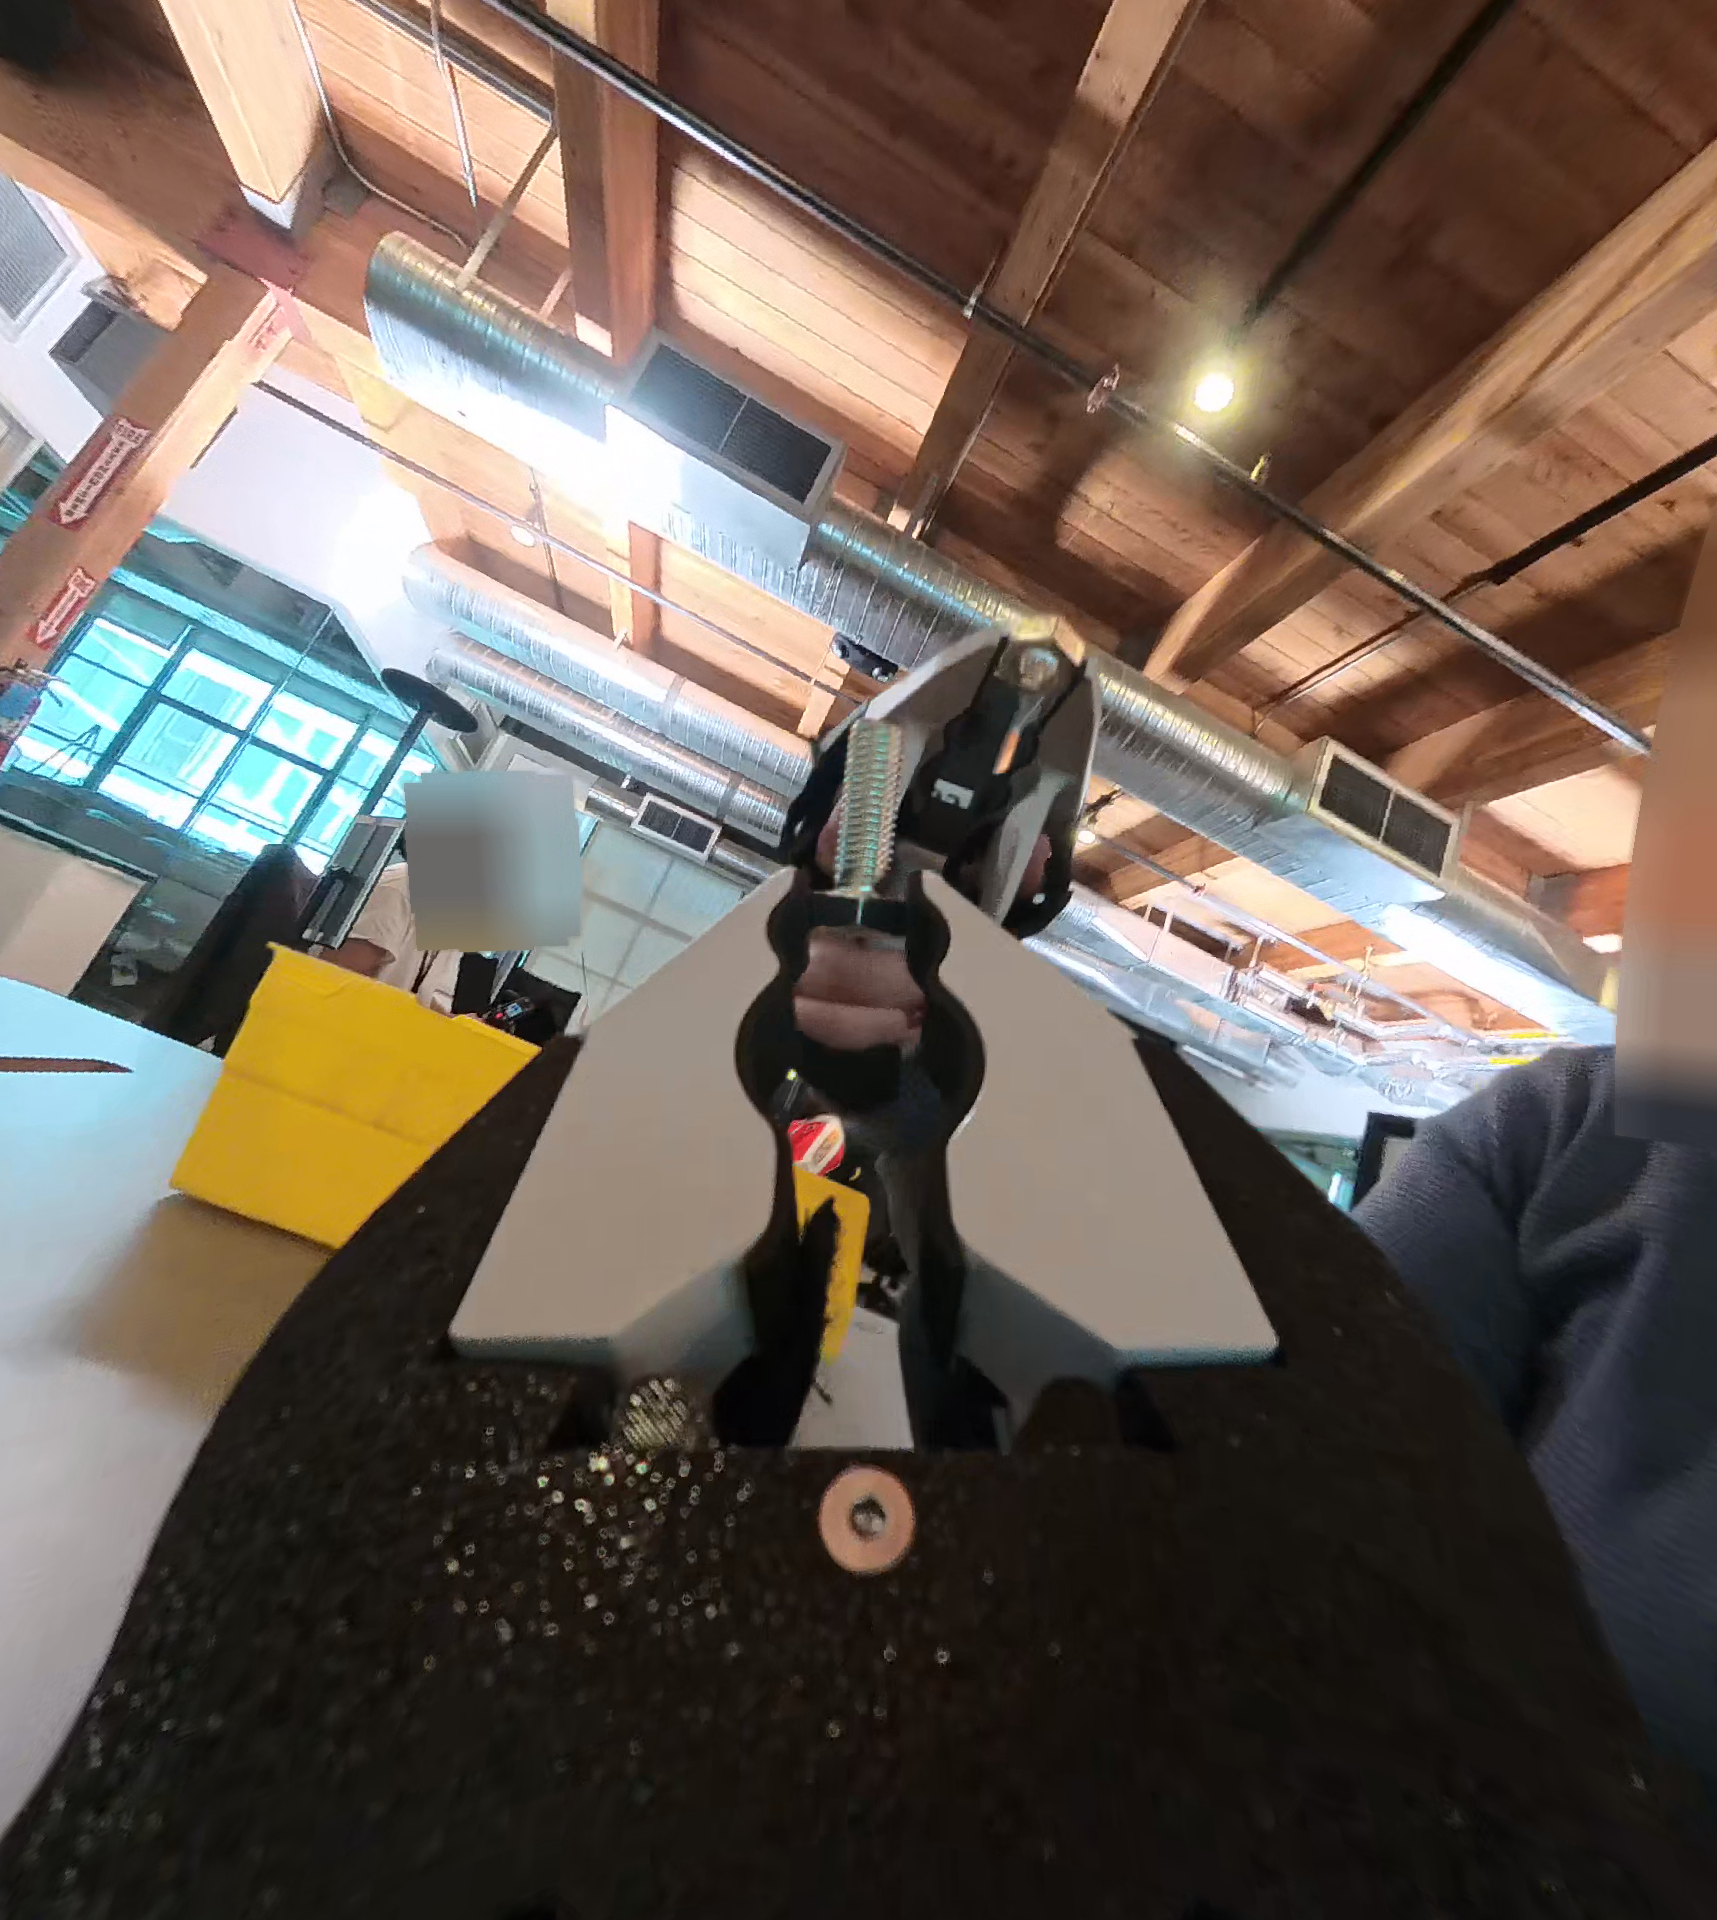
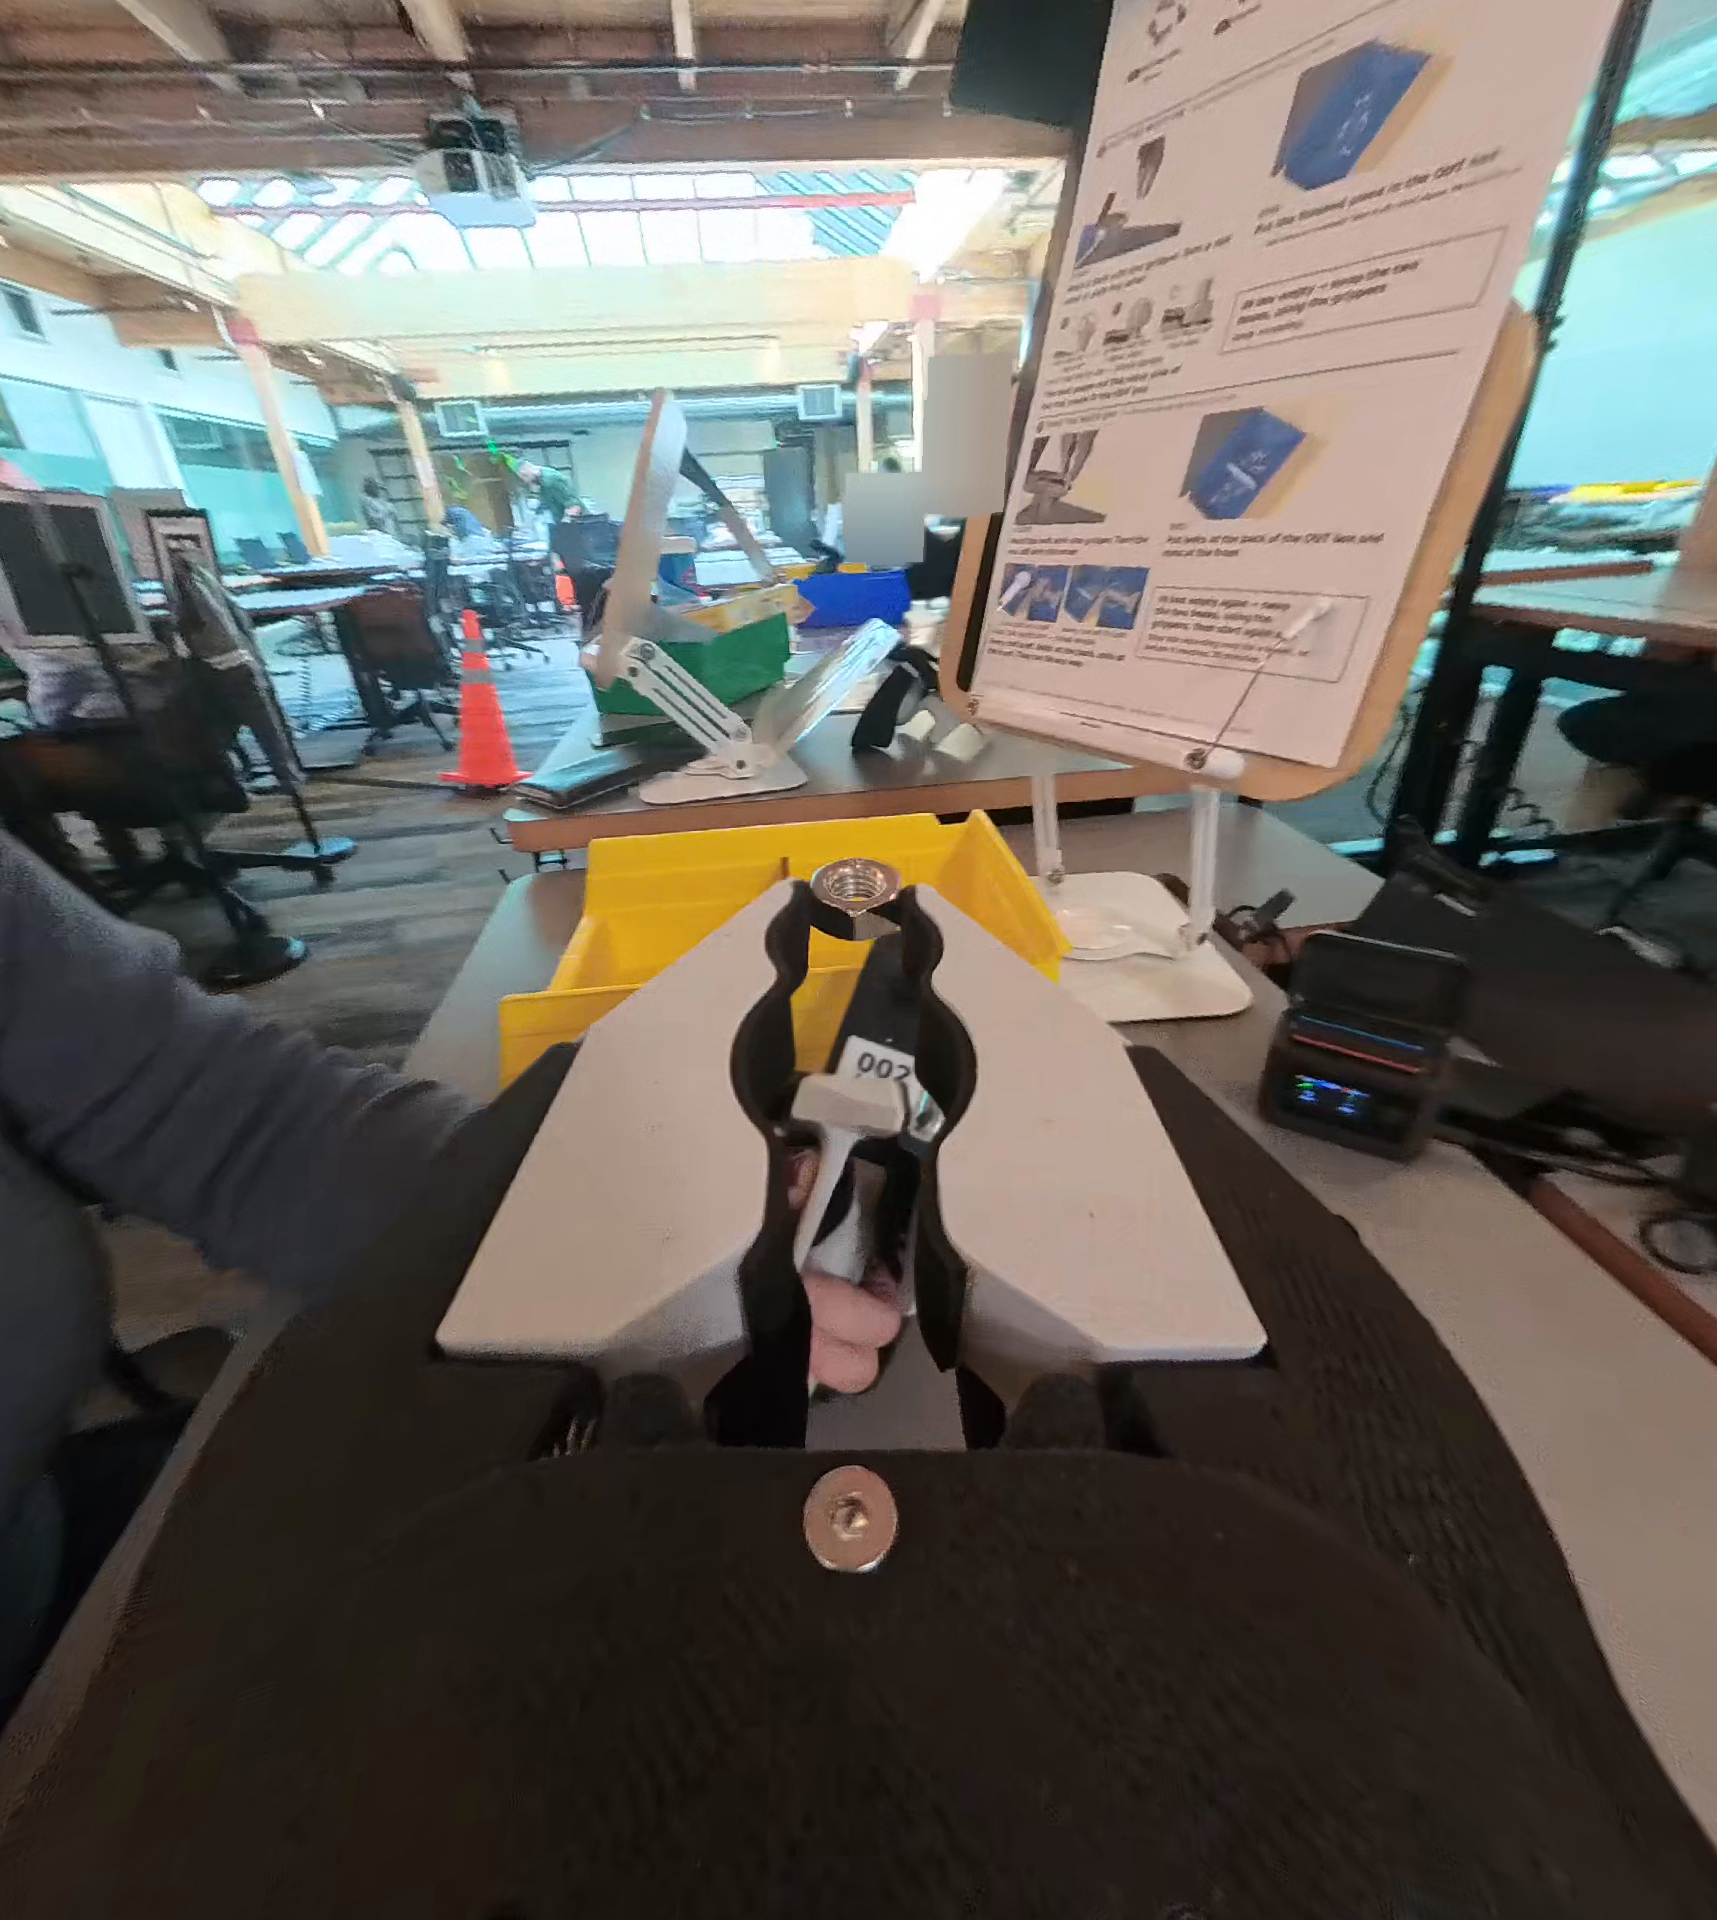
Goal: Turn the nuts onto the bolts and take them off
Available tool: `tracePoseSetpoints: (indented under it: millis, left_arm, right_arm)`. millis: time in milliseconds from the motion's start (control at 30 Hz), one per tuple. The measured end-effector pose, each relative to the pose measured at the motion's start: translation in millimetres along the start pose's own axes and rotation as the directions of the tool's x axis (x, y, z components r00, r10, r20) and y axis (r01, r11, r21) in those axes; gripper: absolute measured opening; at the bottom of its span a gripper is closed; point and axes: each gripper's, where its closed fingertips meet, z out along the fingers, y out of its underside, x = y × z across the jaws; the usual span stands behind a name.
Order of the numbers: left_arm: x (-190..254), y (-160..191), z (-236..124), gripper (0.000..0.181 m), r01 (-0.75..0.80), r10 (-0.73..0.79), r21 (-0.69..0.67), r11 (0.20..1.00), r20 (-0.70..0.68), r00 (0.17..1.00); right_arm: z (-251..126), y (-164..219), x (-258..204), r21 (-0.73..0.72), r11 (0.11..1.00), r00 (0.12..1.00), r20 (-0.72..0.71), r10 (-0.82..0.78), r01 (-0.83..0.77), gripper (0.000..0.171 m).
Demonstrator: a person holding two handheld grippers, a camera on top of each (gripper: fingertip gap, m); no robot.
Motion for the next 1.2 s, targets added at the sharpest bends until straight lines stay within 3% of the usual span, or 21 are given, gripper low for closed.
tracePoseSetpoints:
  millis: [100, 233, 433, 567, 900, 1067, 1200]
  left_arm:
    - [-3.5, -0.8, -0.9, 0.015, -0.035, 0.035, -0.008, 0.999, 0.045, 0.998]
    - [-15.4, 8.4, -2.1, 0.015, -0.237, 0.264, -0.151, 0.96, 0.187, 0.946]
    - [-16.0, 24.5, 3.0, 0.015, -0.329, 0.38, -0.257, 0.909, 0.183, 0.907]
    - [-7.6, 32.7, 9.0, 0.016, -0.283, 0.321, -0.255, 0.925, 0.124, 0.939]
    - [15.2, 39.4, 15.2, 0.016, -0.117, 0.111, -0.222, 0.968, -0.041, 0.993]
    - [13.7, 38.7, 14.6, 0.015, -0.145, 0.144, -0.222, 0.964, -0.022, 0.989]
    - [0.5, 31.5, 13.3, 0.015, -0.209, 0.23, -0.192, 0.959, 0.096, 0.968]
  right_arm:
    - [0.5, 12.6, -0.4, -0.041, 0.997, 0.997, 0.042, 0.067, -0.066, 0.016]
    - [-1.8, 31.0, 6.7, -0.122, 0.989, 0.997, 0.013, 0.08, -0.077, 0.016]
    - [-9.4, 44.2, 15.5, -0.178, 0.979, 0.995, -0.028, 0.092, -0.095, 0.016]
    - [-14.5, 56.4, 13.5, -0.249, 0.962, 0.994, -0.027, 0.108, -0.112, 0.016]
    - [-17.4, 51.0, -3.6, -0.201, 0.972, 0.985, 0.096, 0.146, -0.125, 0.016]
    - [-14.4, 52.8, -2.3, -0.196, 0.97, 0.981, 0.099, 0.165, -0.144, 0.016]
    - [-11.1, 54.6, 10.4, -0.193, 0.973, 0.991, 0.02, 0.135, -0.129, 0.016]
